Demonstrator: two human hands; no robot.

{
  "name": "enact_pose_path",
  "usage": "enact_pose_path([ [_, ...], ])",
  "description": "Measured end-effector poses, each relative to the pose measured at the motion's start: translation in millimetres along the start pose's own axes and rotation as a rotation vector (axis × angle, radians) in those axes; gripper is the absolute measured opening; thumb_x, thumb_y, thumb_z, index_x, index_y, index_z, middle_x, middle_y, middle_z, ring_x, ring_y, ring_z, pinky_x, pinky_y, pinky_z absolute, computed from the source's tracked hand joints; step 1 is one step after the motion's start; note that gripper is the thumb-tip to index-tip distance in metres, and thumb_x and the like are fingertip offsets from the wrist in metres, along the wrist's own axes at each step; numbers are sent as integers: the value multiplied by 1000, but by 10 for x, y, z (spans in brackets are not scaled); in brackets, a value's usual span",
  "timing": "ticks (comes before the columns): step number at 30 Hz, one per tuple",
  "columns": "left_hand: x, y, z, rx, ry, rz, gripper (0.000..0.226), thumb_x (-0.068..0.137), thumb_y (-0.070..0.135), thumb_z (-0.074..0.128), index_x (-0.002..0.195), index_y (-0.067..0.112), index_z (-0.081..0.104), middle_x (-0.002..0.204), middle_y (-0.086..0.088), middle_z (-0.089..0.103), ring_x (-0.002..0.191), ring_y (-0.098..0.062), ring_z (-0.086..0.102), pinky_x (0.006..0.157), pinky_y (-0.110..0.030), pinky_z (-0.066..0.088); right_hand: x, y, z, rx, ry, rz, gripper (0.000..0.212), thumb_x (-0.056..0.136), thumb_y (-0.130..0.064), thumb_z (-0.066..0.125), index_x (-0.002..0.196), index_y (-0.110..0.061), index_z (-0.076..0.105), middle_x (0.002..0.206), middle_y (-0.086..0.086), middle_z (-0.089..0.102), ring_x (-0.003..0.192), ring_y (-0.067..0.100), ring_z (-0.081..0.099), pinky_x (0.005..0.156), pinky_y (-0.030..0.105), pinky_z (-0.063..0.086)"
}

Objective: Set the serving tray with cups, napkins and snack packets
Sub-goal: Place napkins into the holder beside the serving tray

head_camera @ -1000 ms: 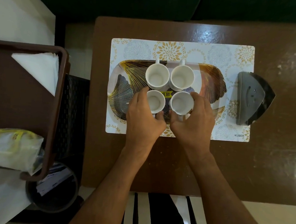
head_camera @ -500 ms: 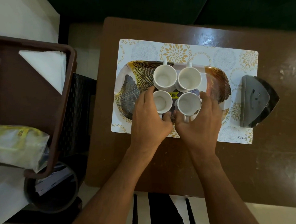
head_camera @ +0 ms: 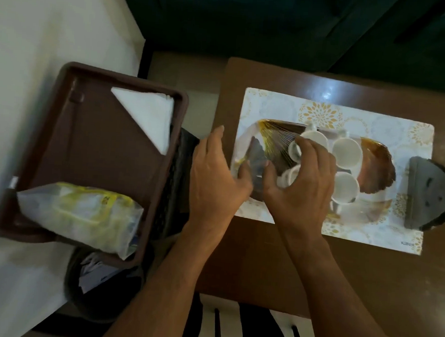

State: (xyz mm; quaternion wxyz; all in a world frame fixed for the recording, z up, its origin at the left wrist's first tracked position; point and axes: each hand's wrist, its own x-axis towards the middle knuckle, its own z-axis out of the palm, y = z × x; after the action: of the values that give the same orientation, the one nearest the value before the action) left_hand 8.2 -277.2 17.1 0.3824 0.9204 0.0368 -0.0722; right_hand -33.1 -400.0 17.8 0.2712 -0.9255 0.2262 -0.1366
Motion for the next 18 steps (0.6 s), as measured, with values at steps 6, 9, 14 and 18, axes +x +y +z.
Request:
enact_pose_path([
  [6, 469, -527, -548, 6, 108, -110, 64, 94, 23, 76, 151, 11, 50, 143, -5, 61, 135, -20, 57, 110, -31, 49, 84, -658, 587, 49, -148, -10, 47, 89, -23, 75, 131, -4, 65, 126, 14, 67, 120, 31, 61, 104, 36, 46],
  [9, 714, -826, -778, -24, 135, -210, 61, 94, 19, 75, 150, 10, 51, 140, -4, 63, 130, -20, 60, 108, -35, 52, 163, -982, 920, 56, -228, -25, 39, 93, -20, 72, 129, -5, 66, 123, 11, 69, 117, 28, 63, 102, 37, 49],
  [14, 1077, -1203, -967, -130, 120, -390, 57, 93, 17, 76, 145, 10, 55, 136, -5, 66, 126, -23, 64, 106, -40, 54, 341, -1385, 1364, 85, -271, -24, 36, 93, -14, 73, 127, -5, 67, 120, 13, 70, 106, 26, 69, 95, 43, 59],
  [18, 1287, -1378, -980, -255, 69, -529, 62, 93, 17, 75, 149, 9, 52, 139, -8, 66, 122, -21, 67, 102, -38, 56, 466, -1612, 1669, 44, -326, -8, 37, 94, -12, 71, 130, -7, 66, 121, 11, 71, 108, 26, 69, 99, 44, 57],
])
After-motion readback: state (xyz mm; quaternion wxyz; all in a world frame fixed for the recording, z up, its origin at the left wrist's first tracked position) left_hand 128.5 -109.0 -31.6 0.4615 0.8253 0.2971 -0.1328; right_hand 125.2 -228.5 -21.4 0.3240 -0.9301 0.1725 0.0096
